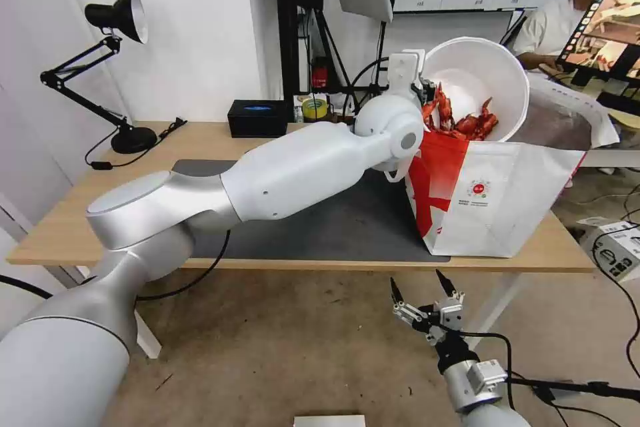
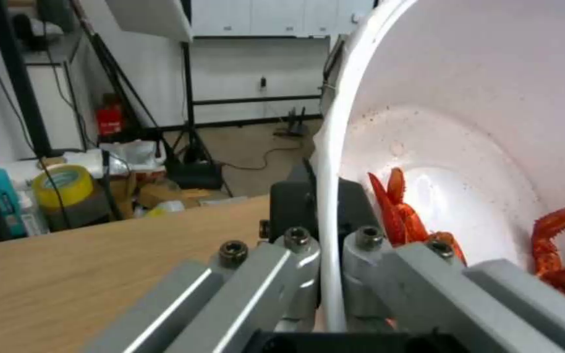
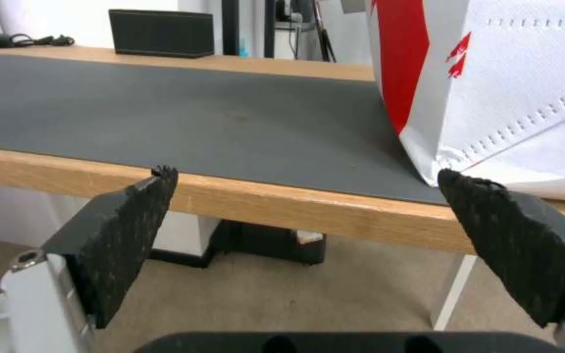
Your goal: Pick up the trash from the table and place it into the takeout bag.
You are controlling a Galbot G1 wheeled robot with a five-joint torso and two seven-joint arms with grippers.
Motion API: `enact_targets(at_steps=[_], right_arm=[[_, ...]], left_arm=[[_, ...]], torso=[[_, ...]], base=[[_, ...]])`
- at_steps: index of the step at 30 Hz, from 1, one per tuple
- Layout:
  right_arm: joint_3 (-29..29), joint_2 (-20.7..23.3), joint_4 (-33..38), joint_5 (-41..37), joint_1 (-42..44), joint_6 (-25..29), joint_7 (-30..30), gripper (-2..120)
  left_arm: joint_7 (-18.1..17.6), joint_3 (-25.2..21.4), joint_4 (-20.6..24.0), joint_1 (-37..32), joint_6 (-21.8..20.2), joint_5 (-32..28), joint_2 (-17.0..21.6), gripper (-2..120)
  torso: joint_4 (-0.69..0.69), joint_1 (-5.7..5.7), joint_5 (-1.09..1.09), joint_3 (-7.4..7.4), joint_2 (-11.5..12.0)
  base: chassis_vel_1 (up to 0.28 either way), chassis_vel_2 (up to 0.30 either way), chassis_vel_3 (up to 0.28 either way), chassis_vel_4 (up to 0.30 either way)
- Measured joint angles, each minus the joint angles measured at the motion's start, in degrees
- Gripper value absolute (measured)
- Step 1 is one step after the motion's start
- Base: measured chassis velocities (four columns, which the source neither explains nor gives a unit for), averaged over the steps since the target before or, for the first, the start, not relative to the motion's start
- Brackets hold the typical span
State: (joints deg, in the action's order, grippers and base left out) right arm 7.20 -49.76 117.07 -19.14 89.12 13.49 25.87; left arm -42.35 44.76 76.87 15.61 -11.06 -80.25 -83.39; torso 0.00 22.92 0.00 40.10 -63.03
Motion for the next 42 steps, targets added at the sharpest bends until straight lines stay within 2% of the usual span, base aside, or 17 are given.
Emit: enact_targets(at_steps=[3, 7, 11, 16, 18, 22, 25, 26, 28, 29, 31, 32, 34, 35, 37, 39, 42], right_arm=[[0.00, 0.00, 0.00, 0.00, 0.00, 0.00, 0.00, 100], [0.00, 0.00, 0.00, 0.00, 0.00, 0.00, 0.00, 100], [0.00, 0.00, 0.00, 0.00, 0.00, 0.00, 0.00, 100], [0.00, 0.00, 0.00, 0.00, 0.00, 0.00, 0.00, 100], [0.00, 0.00, 0.00, 0.00, 0.00, 0.00, 0.00, 100], [0.00, 0.00, 0.00, 0.00, 0.00, 0.00, 0.00, 100], [0.00, 0.00, 0.00, 0.00, 0.00, 0.00, 0.00, 100], [0.00, 0.00, 0.00, 0.00, 0.00, 0.00, 0.00, 100], [0.00, 0.00, 0.00, 0.00, 0.00, 0.00, 0.00, 100], [0.00, 0.00, 0.00, 0.00, 0.00, 0.00, 0.00, 100], [0.00, 0.00, 0.00, 0.00, 0.00, 0.00, 0.00, 100], [0.00, 0.00, 0.00, 0.00, 0.00, 0.00, 0.00, 100], [0.00, 0.00, 0.00, 0.00, 0.00, 0.00, 0.00, 100], [0.00, 0.00, 0.00, 0.00, 0.00, 0.00, 0.00, 100], [0.00, 0.00, 0.00, 0.00, 0.00, 0.00, 0.00, 100], [0.00, 0.00, 0.00, 0.00, 0.00, 0.00, 0.00, 100], [0.00, 0.00, 0.00, 0.00, 0.00, 0.00, 0.00, 100]], left_arm=[[0.43, 0.25, 0.60, 0.01, -0.11, -0.11, 0.29, 0], [3.50, 0.56, 2.73, 0.52, -1.19, -2.33, 1.53, 0], [4.56, 0.30, 4.97, 0.66, -3.62, -6.24, 1.83, 0], [5.07, 0.34, 5.97, 0.68, -4.97, -7.15, 1.86, 1], [4.84, 0.36, 6.01, 0.67, -5.26, -7.29, 1.79, 12], [4.74, 0.35, 6.02, 0.65, -5.31, -7.45, 1.87, 22], [4.41, 0.30, 6.40, 0.43, -5.30, -7.69, 2.36, 37], [4.41, 0.30, 6.40, 0.43, -5.30, -7.69, 2.36, 37], [4.21, 0.13, 6.98, 0.05, -5.08, -7.70, 2.98, 49], [4.21, 0.13, 6.98, 0.05, -5.08, -7.70, 2.98, 49], [4.20, -0.40, 7.88, -0.54, -3.78, -7.54, 4.11, 59], [4.20, -0.40, 7.88, -0.54, -3.78, -7.54, 4.11, 59], [4.58, -0.76, 8.99, -1.00, -2.22, -7.30, 5.75, 71], [4.58, -0.76, 8.99, -1.00, -2.22, -7.30, 5.75, 71], [5.19, -0.91, 10.38, -1.31, -1.31, -7.27, 7.82, 81], [5.29, -0.93, 10.65, -1.37, -1.21, -7.27, 8.19, 82], [5.68, -1.04, 12.66, -2.08, -0.31, -7.28, 10.90, 96]], torso=[[0.00, 0.00, 0.00, 0.00, 0.00], [0.01, 0.00, 0.00, 0.00, 0.00], [-0.01, 0.00, 0.00, 0.00, 0.00], [0.00, 0.00, 0.00, 0.00, 0.00], [0.00, 0.00, 0.00, 0.00, 0.00], [-0.01, 0.00, 0.00, 0.00, 0.00], [0.00, 0.00, -0.01, 0.00, 0.00], [0.00, 0.00, -0.01, 0.00, 0.00], [0.00, 0.00, 0.00, 0.00, 0.00], [0.00, 0.00, 0.00, 0.00, 0.00], [0.00, 0.00, 0.00, 0.00, 0.00], [0.00, 0.00, 0.00, 0.00, 0.00], [0.00, 0.00, -0.01, 0.00, 0.00], [0.00, 0.00, -0.01, 0.00, 0.00], [0.00, 0.00, -0.01, 0.00, 0.00], [0.00, 0.00, -0.01, 0.00, 0.00], [0.00, 0.00, -0.01, 0.00, 0.00]], base=[[0.000, 0.000, 0.000, 0.000], [0.000, 0.000, 0.000, 0.000], [0.000, 0.000, 0.000, 0.000], [0.000, 0.000, 0.000, 0.000], [0.000, 0.000, 0.000, 0.000], [0.000, 0.000, 0.000, 0.000], [0.000, 0.000, 0.000, 0.000], [0.000, 0.000, 0.000, 0.000], [0.000, 0.000, 0.000, 0.000], [0.000, 0.000, 0.000, 0.000], [0.000, 0.000, 0.000, 0.000], [0.000, 0.000, 0.000, 0.000], [0.000, 0.000, 0.000, 0.000], [0.000, 0.000, 0.000, 0.000], [0.000, 0.000, 0.000, 0.000], [0.000, 0.000, 0.000, 0.000], [0.000, 0.000, 0.000, 0.000]])
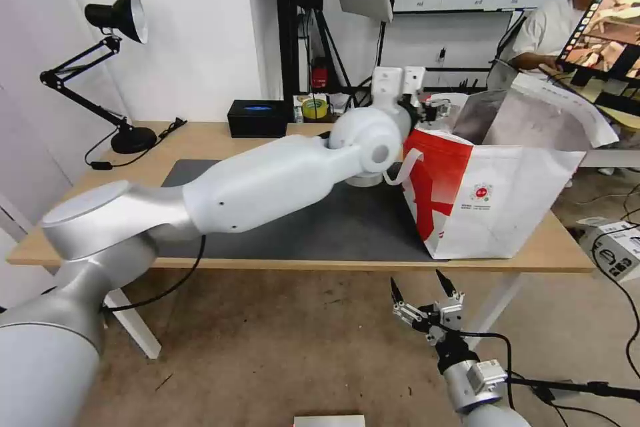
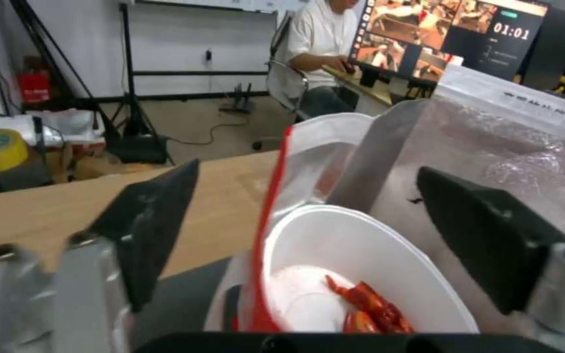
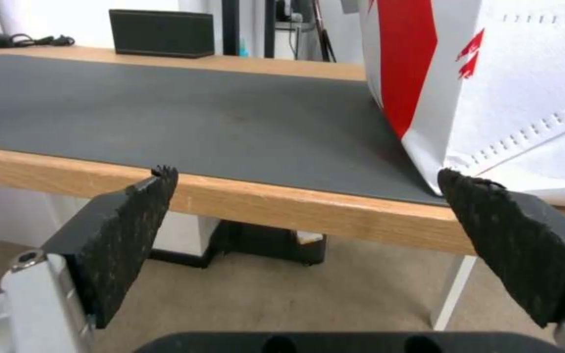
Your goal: Pick up the trash from the table and place it into the takeout bag.
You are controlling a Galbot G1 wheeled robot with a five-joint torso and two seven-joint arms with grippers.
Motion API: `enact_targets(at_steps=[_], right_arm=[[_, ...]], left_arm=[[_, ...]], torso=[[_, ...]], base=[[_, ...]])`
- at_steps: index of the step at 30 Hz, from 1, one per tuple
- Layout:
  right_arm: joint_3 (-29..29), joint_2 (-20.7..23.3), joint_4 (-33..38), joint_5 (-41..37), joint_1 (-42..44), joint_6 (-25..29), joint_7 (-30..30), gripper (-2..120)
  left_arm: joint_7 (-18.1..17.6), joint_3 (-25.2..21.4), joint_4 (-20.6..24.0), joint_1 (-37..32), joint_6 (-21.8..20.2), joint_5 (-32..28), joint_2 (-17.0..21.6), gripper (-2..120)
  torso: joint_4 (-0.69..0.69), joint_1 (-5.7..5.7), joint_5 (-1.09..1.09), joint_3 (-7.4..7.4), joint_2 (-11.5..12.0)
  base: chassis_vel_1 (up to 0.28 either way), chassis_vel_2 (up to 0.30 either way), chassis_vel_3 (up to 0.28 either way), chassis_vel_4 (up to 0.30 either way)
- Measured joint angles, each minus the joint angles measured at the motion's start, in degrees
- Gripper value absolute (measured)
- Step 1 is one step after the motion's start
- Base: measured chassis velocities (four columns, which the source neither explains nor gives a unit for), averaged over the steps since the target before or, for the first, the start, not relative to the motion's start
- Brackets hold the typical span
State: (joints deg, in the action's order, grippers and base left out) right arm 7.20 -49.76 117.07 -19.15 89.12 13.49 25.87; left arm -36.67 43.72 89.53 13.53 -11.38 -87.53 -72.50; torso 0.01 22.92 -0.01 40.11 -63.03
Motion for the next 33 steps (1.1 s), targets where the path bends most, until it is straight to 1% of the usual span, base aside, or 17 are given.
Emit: enact_targets(at_steps=[2, 3, 6, 7, 9, 12, 13, 14, 17, 18, 20, 21, 23, 27, 29, 31, 33], right_arm=[[0.00, 0.00, 0.00, 0.00, 0.00, 0.00, 0.00, 100], [0.00, 0.00, 0.00, 0.00, 0.00, 0.00, 0.00, 100], [0.00, 0.00, 0.00, 0.00, 0.00, 0.00, 0.00, 100], [0.00, 0.00, 0.00, 0.00, 0.00, 0.00, 0.00, 100], [0.00, 0.00, 0.00, 0.00, 0.00, 0.00, 0.00, 100], [0.00, 0.00, 0.00, 0.00, 0.00, 0.00, 0.00, 100], [0.00, 0.00, 0.00, 0.00, 0.00, 0.00, 0.00, 100], [0.00, 0.00, 0.00, 0.00, 0.00, 0.00, 0.00, 100], [0.00, 0.00, 0.00, 0.00, 0.00, 0.00, 0.00, 100], [0.00, 0.00, 0.00, 0.00, 0.00, 0.00, 0.00, 100], [0.00, 0.00, 0.00, 0.00, 0.00, 0.00, 0.00, 100], [0.00, 0.00, 0.00, 0.00, 0.00, 0.00, 0.00, 100], [0.00, 0.00, 0.00, 0.00, 0.00, 0.00, 0.00, 100], [0.00, 0.00, 0.00, 0.00, 0.00, 0.00, 0.00, 100], [0.00, 0.00, 0.00, 0.00, 0.00, 0.00, 0.00, 100], [0.00, 0.00, 0.00, 0.00, 0.00, 0.00, 0.00, 100], [0.00, 0.00, 0.00, 0.00, 0.00, 0.00, 0.00, 100]], left_arm=[[0.32, -0.43, 1.91, -1.06, 0.49, -0.03, 2.28, 99], [0.32, -0.43, 1.91, -1.06, 0.49, -0.03, 2.28, 99], [1.09, -1.28, 3.89, -2.50, 1.30, -0.06, 5.23, 100], [1.09, -1.28, 3.89, -2.50, 1.30, -0.06, 5.23, 100], [1.88, -2.30, 5.04, -3.94, 1.71, 0.16, 7.29, 100], [2.42, -3.24, 5.95, -5.23, 1.99, 0.47, 8.78, 100], [3.03, -4.09, 6.91, -6.36, 2.26, 0.77, 10.29, 100], [3.03, -4.09, 6.91, -6.36, 2.26, 0.77, 10.29, 100], [4.30, -5.58, 9.28, -8.93, 3.07, 1.11, 14.11, 100], [4.30, -5.58, 9.28, -8.93, 3.07, 1.11, 14.11, 100], [4.74, -6.85, 10.82, -10.93, 3.56, 1.47, 16.46, 100], [4.74, -6.85, 10.82, -10.93, 3.56, 1.47, 16.46, 100], [5.27, -8.71, 12.68, -14.01, 3.84, 2.37, 19.11, 100], [5.66, -11.14, 14.19, -18.17, 3.86, 3.58, 21.09, 100], [6.17, -14.20, 15.81, -22.46, 3.90, 4.90, 23.05, 100], [6.41, -15.18, 16.35, -23.60, 3.89, 5.25, 23.65, 100], [7.14, -18.84, 18.06, -27.14, 3.90, 6.16, 25.68, 100]], torso=[[0.00, 0.00, 0.00, 0.00, 0.00], [0.00, 0.00, 0.00, 0.00, 0.00], [0.00, 0.00, 0.00, 0.00, 0.00], [0.00, 0.00, 0.00, 0.00, 0.00], [0.00, 0.00, 0.00, 0.00, 0.00], [0.00, 0.00, -0.01, 0.00, 0.00], [-0.01, 0.00, 0.00, 0.00, 0.00], [-0.01, 0.00, 0.00, 0.00, 0.00], [-0.01, 0.00, 0.00, 0.00, 0.00], [-0.01, 0.00, 0.00, 0.00, 0.00], [0.00, 0.00, 0.00, 0.00, 0.00], [0.00, 0.00, 0.00, 0.00, 0.00], [0.00, 0.00, 0.01, 0.00, 0.00], [0.00, 0.00, -0.01, 0.00, 0.00], [0.00, 0.00, 0.00, 0.00, 0.00], [0.00, 0.00, -0.01, 0.00, 0.00], [0.01, -0.01, 0.00, 0.00, 0.00]], base=[[0.000, 0.000, 0.000, 0.000], [0.000, 0.000, 0.000, 0.000], [0.000, 0.000, 0.000, 0.000], [0.000, 0.000, 0.000, 0.000], [0.000, 0.000, 0.000, 0.000], [0.000, 0.000, 0.000, 0.000], [0.000, 0.000, 0.000, 0.000], [0.000, 0.000, 0.000, 0.000], [0.000, 0.000, 0.000, 0.000], [0.000, 0.000, 0.000, 0.000], [0.000, 0.000, 0.000, 0.000], [0.000, 0.000, 0.000, 0.000], [0.000, 0.000, 0.000, 0.000], [0.000, 0.000, 0.000, 0.000], [0.000, 0.000, 0.000, 0.000], [0.000, 0.000, 0.000, 0.000], [0.000, 0.000, 0.000, 0.000]])
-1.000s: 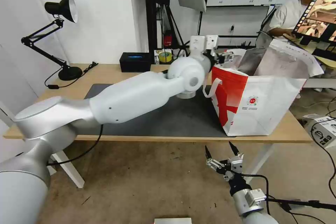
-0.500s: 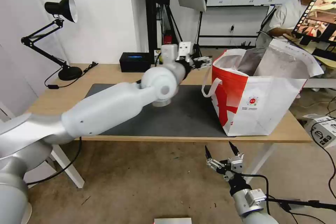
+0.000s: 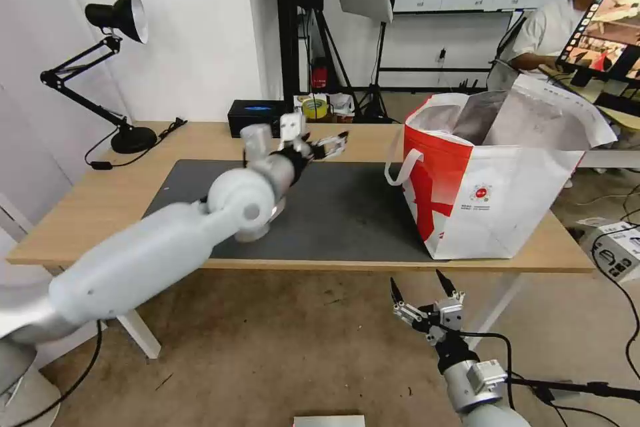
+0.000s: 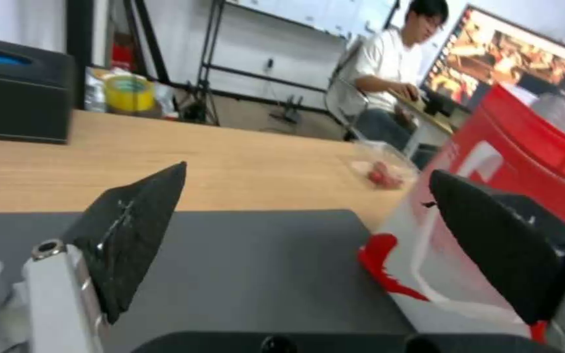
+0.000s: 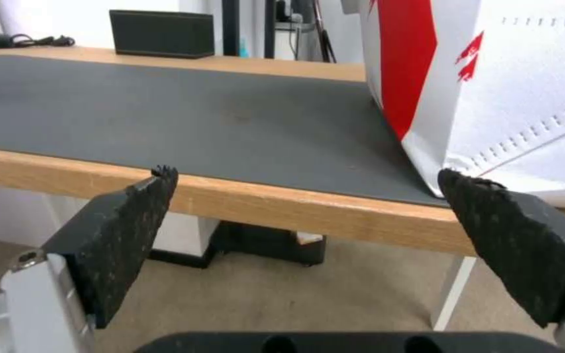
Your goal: Pick up the trash from the table and place it into the takeout bag.
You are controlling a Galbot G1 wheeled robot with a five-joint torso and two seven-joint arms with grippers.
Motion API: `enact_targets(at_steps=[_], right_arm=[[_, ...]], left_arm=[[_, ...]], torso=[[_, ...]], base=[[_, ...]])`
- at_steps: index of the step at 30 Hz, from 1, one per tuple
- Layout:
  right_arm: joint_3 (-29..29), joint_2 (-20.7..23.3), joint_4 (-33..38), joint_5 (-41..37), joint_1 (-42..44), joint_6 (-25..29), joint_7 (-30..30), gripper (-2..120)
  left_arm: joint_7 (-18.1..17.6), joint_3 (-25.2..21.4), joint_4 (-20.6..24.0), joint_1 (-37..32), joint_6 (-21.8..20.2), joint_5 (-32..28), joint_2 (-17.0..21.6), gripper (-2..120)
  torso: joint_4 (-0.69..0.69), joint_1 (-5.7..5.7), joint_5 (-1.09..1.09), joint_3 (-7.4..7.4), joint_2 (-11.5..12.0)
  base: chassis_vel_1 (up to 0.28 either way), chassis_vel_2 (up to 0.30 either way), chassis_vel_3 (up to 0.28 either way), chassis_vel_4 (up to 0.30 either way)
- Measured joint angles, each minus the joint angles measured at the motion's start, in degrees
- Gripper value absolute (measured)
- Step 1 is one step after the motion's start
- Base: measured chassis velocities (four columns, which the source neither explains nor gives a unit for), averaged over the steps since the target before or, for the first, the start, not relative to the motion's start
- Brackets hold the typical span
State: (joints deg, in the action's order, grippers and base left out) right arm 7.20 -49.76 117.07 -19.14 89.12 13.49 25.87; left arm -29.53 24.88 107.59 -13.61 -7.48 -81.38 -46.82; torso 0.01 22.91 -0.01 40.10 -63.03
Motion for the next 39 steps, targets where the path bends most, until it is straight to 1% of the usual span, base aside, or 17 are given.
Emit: enact_targets(at_steps=[1, 7, 8, 11, 12, 13, 14, 16, 17, 19, 22, 23, 24, 28, 30, 36, 39], right_arm=[[0.00, 0.00, 0.00, 0.00, 0.00, 0.00, 0.00, 100], [0.00, 0.00, 0.00, 0.00, 0.00, 0.00, 0.01, 100], [0.00, 0.00, 0.00, 0.00, 0.00, 0.00, 0.01, 100], [0.00, 0.00, 0.00, 0.00, 0.00, 0.00, 0.02, 100], [0.00, 0.00, 0.00, 0.00, 0.00, 0.00, 0.02, 100], [0.00, 0.00, 0.00, 0.00, 0.00, 0.00, 0.02, 100], [0.00, 0.00, 0.00, 0.00, 0.00, 0.00, 0.02, 100], [0.00, 0.00, 0.00, 0.00, 0.00, 0.00, 0.00, 100], [0.00, 0.00, 0.00, 0.00, 0.00, 0.00, 0.00, 100], [0.00, 0.00, 0.00, 0.00, 0.00, 0.00, 0.01, 100], [0.00, 0.00, 0.00, 0.00, 0.00, 0.00, 0.01, 100], [0.00, 0.00, 0.00, 0.00, 0.00, 0.00, 0.01, 100], [0.00, 0.00, 0.00, 0.00, 0.00, 0.00, 0.01, 100], [0.00, 0.00, 0.00, 0.00, 0.00, 0.00, 0.01, 100], [0.00, 0.00, 0.00, 0.00, 0.00, 0.00, 0.01, 100], [0.00, 0.00, 0.00, 0.00, 0.00, 0.00, 0.00, 100], [0.00, 0.00, 0.00, 0.00, 0.00, 0.00, 0.00, 100]], left_arm=[[0.00, 0.00, 0.00, 0.00, 0.00, 0.00, 0.00, 100], [1.56, -8.35, 3.56, -8.72, 0.01, 1.96, 3.45, 100], [1.56, -8.35, 3.56, -8.72, 0.01, 1.96, 3.45, 100], [3.00, -15.17, 5.47, -17.66, 0.05, 4.55, 4.51, 100], [3.00, -15.17, 5.47, -17.66, 0.05, 4.55, 4.51, 100], [3.76, -18.45, 6.33, -21.63, 0.07, 5.63, 4.97, 100], [3.76, -18.45, 6.33, -21.63, 0.07, 5.63, 4.97, 100], [4.67, -24.27, 7.96, -28.05, 0.09, 7.02, 5.49, 100], [4.67, -24.27, 7.96, -28.05, 0.09, 7.02, 5.49, 100], [6.18, -29.31, 9.60, -34.62, 0.70, 9.01, 6.00, 100], [6.73, -30.70, 10.15, -36.65, 1.19, 9.72, 6.19, 100], [7.54, -32.62, 10.95, -39.57, 2.10, 10.78, 6.33, 100], [8.59, -34.64, 11.66, -42.47, 2.79, 11.96, 6.29, 100], [10.15, -36.62, 11.98, -45.74, 4.35, 14.54, 5.93, 100], [12.29, -38.99, 11.98, -48.88, 6.97, 17.52, 5.39, 100], [15.82, -42.81, 11.95, -53.16, 10.69, 20.63, 4.11, 100], [19.43, -49.01, 11.82, -61.03, 12.07, 24.87, 1.51, 100]], torso=[[0.00, 0.00, 0.00, 0.00, 0.00], [-0.01, 0.00, 0.00, 0.00, 0.00], [-0.01, 0.00, 0.00, 0.00, 0.00], [-0.01, 0.00, -0.01, 0.00, 0.00], [-0.01, 0.00, -0.01, 0.00, 0.00], [-0.02, 0.01, 0.00, 0.00, 0.00], [-0.02, 0.01, 0.00, 0.00, 0.00], [0.01, 0.00, 0.00, 0.00, 0.00], [0.01, 0.00, 0.00, 0.00, 0.00], [-0.01, 0.00, 0.00, 0.00, 0.00], [-0.01, 0.00, 0.00, 0.00, 0.00], [-0.01, 0.00, 0.02, 0.00, 0.00], [-0.01, 0.00, 0.00, 0.00, 0.00], [-0.01, 0.00, 0.01, 0.00, 0.00], [-0.01, 0.01, 0.01, 0.00, 0.00], [-0.02, 0.00, 0.01, 0.00, 0.00], [-0.01, 0.01, 0.00, 0.00, 0.00]], base=[[0.000, 0.000, 0.000, 0.000], [0.000, 0.000, 0.000, 0.000], [0.000, 0.000, 0.000, 0.000], [0.000, 0.000, 0.000, 0.000], [0.000, 0.000, 0.000, 0.000], [0.000, 0.000, 0.000, 0.000], [0.000, 0.000, 0.000, 0.000], [0.000, 0.000, 0.000, 0.000], [0.000, 0.000, 0.000, 0.000], [0.000, 0.000, 0.000, 0.000], [0.000, 0.000, 0.000, 0.000], [0.000, 0.000, 0.000, 0.000], [0.000, 0.000, 0.000, 0.000], [0.000, 0.000, 0.000, 0.000], [0.000, 0.000, 0.000, 0.000], [0.000, 0.000, 0.000, 0.000], [0.000, 0.000, 0.000, 0.000]])
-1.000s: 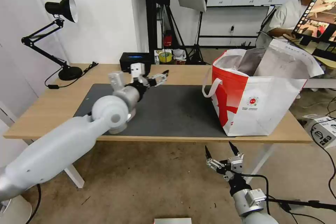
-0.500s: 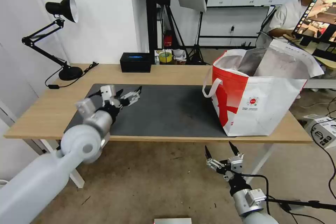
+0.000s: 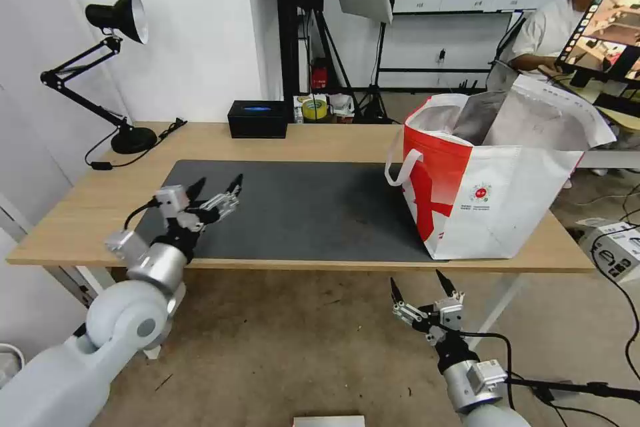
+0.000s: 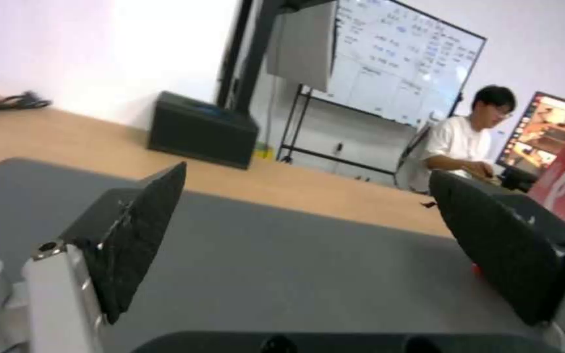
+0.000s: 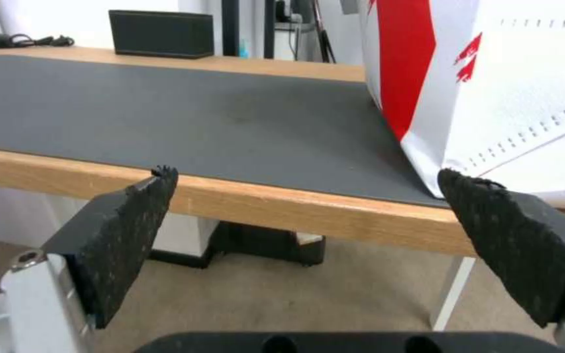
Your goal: Pick up the trash from the table and place it into the takeout bag.
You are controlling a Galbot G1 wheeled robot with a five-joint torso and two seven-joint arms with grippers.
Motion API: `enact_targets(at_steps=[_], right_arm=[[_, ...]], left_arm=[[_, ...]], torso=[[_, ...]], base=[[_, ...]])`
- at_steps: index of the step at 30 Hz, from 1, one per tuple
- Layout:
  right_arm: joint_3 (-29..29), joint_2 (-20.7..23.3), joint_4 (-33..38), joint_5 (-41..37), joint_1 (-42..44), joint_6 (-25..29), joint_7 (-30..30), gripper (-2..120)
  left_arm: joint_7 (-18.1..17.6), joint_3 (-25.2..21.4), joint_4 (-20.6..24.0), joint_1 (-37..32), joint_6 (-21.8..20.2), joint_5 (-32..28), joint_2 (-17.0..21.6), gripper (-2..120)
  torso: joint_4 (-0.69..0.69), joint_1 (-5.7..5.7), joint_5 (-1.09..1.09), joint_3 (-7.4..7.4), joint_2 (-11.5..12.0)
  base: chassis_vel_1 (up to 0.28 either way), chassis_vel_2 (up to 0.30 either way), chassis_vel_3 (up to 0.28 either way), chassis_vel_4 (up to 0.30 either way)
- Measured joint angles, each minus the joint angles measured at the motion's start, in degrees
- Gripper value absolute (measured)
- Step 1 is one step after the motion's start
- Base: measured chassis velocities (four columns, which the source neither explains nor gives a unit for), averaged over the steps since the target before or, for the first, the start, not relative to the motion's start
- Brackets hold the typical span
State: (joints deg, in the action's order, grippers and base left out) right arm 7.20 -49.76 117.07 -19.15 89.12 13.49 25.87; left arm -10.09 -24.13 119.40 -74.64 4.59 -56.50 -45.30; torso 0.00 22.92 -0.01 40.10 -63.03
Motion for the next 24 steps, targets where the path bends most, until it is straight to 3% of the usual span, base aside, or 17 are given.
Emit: enact_targets(at_steps=[9, 15, 24], right_arm=[[0.00, 0.00, 0.00, 0.00, 0.00, 0.00, 0.00, 100], [0.00, 0.00, 0.00, 0.01, 0.00, 0.00, 0.00, 100], [0.00, 0.00, 0.00, 0.01, 0.00, 0.00, 0.00, 100]], left_arm=[[6.97, -9.64, 2.83, -13.49, 1.13, 5.18, -5.60, 100], [9.18, -11.95, 3.81, -17.39, 1.91, 6.84, -8.15, 100], [13.45, -17.43, 4.48, -27.11, 4.99, 12.35, -15.36, 100]], torso=[[0.00, -0.01, 0.01, 0.00, 0.00], [0.00, -0.01, 0.01, 0.00, 0.00], [0.00, -0.01, 0.01, 0.00, 0.00]], base=[[0.000, 0.000, 0.000, 0.000], [0.000, 0.000, 0.000, 0.000], [0.000, 0.000, 0.000, 0.000]])
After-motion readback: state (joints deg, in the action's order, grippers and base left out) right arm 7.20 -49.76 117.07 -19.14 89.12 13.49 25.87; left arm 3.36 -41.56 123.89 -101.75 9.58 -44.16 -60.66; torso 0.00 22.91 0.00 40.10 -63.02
